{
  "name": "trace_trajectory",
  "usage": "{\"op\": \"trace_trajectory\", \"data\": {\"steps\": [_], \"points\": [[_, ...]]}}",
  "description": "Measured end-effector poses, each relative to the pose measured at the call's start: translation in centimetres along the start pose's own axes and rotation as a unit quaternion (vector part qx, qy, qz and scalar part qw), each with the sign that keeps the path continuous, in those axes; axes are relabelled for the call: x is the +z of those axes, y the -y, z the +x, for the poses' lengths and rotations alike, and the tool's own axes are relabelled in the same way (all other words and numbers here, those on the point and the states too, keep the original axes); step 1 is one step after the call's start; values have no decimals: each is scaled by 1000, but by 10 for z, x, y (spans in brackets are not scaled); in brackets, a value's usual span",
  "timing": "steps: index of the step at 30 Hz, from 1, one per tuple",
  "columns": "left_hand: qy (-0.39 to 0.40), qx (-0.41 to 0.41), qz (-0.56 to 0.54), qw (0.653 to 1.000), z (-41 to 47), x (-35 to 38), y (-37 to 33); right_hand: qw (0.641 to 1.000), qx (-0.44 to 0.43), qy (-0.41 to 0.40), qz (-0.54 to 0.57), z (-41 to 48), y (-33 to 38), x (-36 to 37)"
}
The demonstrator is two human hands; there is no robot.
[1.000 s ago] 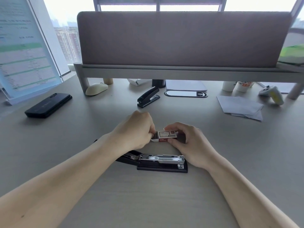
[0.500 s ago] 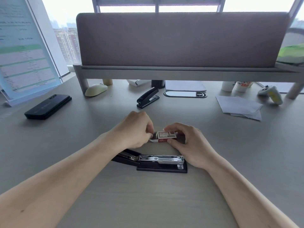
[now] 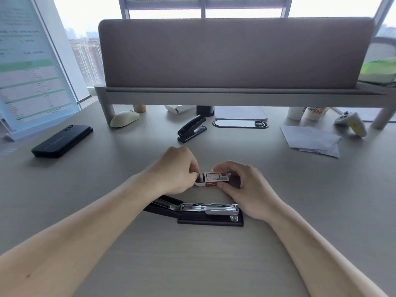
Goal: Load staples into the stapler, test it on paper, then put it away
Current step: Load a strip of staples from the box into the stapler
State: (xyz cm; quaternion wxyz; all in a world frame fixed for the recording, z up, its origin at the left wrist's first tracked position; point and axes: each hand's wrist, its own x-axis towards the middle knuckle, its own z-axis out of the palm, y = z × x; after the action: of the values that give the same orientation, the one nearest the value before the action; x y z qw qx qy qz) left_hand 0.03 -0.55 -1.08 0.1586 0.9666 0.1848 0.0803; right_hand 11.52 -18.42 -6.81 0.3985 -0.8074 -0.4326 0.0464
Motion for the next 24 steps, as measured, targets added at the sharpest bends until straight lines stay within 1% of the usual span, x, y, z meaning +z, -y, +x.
{"op": "trace_trajectory", "data": {"steps": [10,16,24], "points": [[8,13,-8,1000,3,2,3,1000,2,4,3,0,0,0],[-2,28,-13,1000,6,3,9,1000,0,3,4,0,-1,0],[26,50,-18,998,7,0,11,1000,-1,6,0,1,-1,0]]}}
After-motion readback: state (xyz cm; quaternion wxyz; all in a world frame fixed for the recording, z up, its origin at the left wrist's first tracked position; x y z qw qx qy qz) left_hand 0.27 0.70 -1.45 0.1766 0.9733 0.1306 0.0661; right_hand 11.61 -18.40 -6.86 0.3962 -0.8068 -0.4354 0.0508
